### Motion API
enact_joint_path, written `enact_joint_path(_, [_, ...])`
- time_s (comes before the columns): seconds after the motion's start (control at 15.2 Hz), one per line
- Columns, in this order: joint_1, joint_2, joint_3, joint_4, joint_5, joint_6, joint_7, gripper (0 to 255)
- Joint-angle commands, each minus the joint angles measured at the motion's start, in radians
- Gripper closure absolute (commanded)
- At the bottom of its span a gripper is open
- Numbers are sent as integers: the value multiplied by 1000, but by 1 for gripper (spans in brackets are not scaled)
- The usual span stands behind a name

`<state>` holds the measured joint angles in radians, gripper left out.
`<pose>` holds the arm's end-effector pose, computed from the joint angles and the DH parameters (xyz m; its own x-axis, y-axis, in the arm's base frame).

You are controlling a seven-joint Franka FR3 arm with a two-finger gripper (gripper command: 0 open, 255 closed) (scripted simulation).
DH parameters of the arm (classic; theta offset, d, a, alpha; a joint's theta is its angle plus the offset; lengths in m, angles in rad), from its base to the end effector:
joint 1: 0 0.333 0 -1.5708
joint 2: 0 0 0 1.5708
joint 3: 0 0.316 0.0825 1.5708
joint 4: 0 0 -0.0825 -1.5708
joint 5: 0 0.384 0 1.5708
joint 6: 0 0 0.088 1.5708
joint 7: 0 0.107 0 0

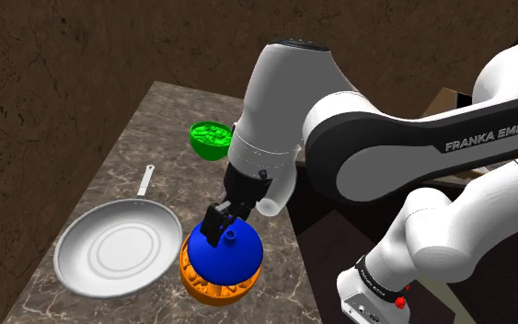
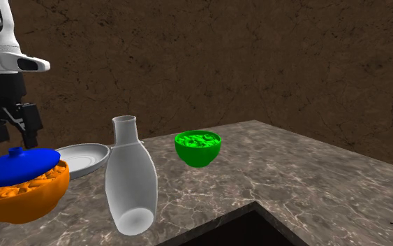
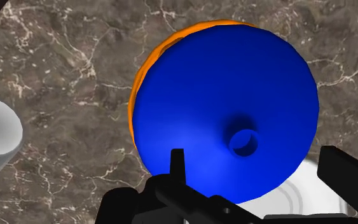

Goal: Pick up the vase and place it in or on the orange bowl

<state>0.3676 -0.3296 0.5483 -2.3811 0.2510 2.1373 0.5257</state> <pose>0.2654 0.3731 0.4324 0.9714 0.2367 0.0171 0.2373 -0.9692 -0.0657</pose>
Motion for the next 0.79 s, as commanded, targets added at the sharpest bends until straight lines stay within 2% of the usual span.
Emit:
enact_joint_path(0.0, [0, -13, -7, 22, 0, -35, -2, 0])
enact_joint_path(0.2, [0, -50, -30, 86, 1, -135, -7, 0])
enact_joint_path(0.73, [0, -50, -30, 86, 1, -135, -7, 0])
